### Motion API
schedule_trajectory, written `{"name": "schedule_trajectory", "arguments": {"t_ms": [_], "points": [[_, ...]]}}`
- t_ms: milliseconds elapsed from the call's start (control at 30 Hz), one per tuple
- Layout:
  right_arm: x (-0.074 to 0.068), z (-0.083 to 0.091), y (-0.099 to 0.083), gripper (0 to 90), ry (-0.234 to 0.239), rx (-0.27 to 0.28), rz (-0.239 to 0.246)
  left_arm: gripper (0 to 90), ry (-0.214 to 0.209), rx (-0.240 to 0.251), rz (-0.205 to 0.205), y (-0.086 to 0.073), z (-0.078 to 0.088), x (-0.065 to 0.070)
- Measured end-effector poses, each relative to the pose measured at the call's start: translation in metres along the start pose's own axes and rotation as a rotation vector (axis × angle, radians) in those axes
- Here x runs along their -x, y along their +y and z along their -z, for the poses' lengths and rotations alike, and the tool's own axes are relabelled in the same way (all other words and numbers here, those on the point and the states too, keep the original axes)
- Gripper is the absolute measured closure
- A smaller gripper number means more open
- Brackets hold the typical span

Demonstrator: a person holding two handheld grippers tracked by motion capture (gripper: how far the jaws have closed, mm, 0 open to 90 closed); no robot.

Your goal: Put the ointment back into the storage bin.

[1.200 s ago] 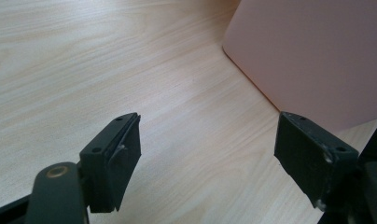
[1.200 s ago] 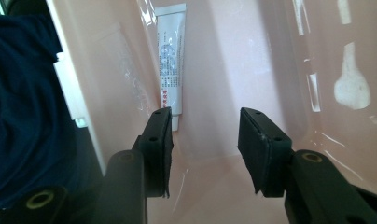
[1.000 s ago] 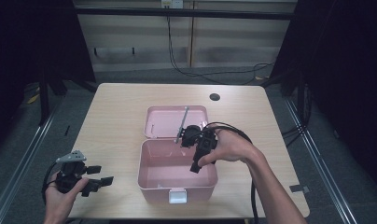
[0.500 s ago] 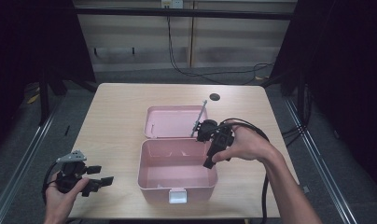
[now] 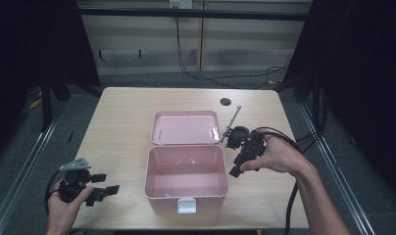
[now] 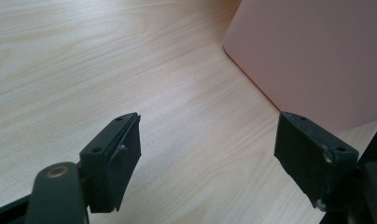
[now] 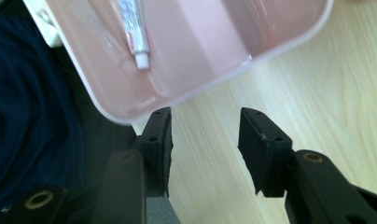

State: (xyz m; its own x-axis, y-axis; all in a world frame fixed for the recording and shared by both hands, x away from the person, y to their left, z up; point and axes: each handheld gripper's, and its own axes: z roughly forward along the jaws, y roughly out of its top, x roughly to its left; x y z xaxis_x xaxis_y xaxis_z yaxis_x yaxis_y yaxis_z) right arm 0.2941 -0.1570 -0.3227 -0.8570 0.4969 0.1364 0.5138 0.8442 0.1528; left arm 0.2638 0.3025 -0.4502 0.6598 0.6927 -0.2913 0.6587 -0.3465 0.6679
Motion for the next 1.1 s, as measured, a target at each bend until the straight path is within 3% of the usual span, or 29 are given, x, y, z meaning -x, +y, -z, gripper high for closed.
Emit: {"name": "schedule_trajectory", "arguments": {"t_ms": [200,333,600,867,1000,1100], "points": [[0.008,-0.008,-0.019,54.4,0.003,0.007,-0.048,22.7,0.0,0.002,0.001,0.0,0.0,0.0],[0.016,-0.013,-0.031,55.0,0.005,0.013,-0.127,22.7,-0.001,0.002,0.002,0.0,0.0,0.0],[0.025,-0.024,-0.051,54.7,0.002,0.038,-0.193,22.7,-0.001,0.003,0.002,0.0,0.0,0.0],[0.033,-0.046,-0.077,54.1,0.014,0.056,-0.268,22.7,0.003,0.001,0.0,0.0,-0.001,0.0],[0.036,-0.054,-0.086,52.5,-0.018,0.078,-0.324,22.7,0.002,0.002,0.002,0.0,0.0,0.0],[0.039,-0.062,-0.093,50.9,-0.025,0.129,-0.373,22.7,0.005,0.002,0.001,0.0,-0.001,0.0]]}}
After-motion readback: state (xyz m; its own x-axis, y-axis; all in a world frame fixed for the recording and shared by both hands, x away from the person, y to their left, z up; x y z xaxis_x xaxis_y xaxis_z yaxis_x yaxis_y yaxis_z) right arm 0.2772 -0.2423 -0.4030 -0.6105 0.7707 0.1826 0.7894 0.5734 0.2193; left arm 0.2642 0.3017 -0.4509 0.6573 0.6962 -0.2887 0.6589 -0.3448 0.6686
